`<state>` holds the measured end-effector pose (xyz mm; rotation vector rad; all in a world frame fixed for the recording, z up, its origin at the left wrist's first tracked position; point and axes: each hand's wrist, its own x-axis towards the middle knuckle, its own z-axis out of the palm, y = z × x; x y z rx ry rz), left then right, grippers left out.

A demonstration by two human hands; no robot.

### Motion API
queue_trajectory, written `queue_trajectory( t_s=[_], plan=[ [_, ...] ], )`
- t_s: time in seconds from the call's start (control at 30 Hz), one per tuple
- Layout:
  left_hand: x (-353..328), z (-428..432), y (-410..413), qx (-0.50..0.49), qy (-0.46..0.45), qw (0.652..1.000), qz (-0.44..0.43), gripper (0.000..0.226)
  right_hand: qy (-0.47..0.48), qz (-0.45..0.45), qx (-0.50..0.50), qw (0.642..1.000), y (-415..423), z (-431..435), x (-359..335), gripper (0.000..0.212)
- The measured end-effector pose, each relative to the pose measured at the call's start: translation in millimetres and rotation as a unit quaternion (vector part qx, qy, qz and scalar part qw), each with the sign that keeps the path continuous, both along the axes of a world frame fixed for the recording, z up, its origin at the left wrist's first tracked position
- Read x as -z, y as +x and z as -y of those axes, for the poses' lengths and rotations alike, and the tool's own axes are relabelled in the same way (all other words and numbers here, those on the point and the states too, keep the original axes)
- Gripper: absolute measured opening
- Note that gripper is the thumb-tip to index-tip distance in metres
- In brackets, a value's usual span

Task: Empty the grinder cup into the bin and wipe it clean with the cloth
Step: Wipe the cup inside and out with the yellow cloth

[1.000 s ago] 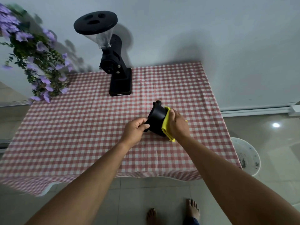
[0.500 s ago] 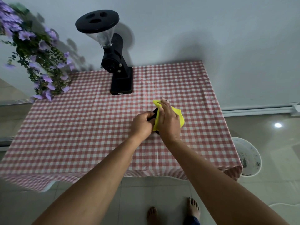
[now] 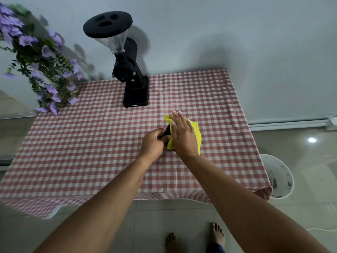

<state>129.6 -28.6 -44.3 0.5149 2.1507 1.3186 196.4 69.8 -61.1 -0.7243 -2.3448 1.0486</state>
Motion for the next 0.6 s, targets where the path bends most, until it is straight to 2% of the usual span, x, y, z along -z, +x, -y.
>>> queue_trajectory(
  t_s=[0.17,0.27,0.33,0.5,0.53,0.6],
  plan=[
    [5.3,4.0,-5.6,-0.019,0.008,0.999,0.026,0.015,-0.009,-0.013,0.028,0.999,25.6,-2.9,26.6,0.049],
    [3.8,5.1,-7.8,0.009,0.015,0.999,0.027,0.015,-0.117,0.006,0.117,0.986,28.0,-14.6,28.4,0.05],
    [3.6,6.9,-9.2,0.021,0.009,1.0,0.009,0.013,-0.167,0.02,0.129,0.977,21.5,-14.8,22.7,0.046],
    [7.0,16.5,-8.7,0.02,-0.009,1.0,0.003,0.014,-0.001,0.012,0.045,0.999,21.6,7.8,25.6,0.047],
    [8.2,18.6,-8.5,0.023,-0.012,1.0,-0.008,0.014,-0.002,0.003,0.049,0.999,24.8,4.0,29.4,0.047],
    [10.1,21.9,-9.2,0.038,-0.018,0.999,-0.025,0.013,-0.076,0.0,0.09,0.993,31.1,-6.2,29.0,0.046]
  ],
)
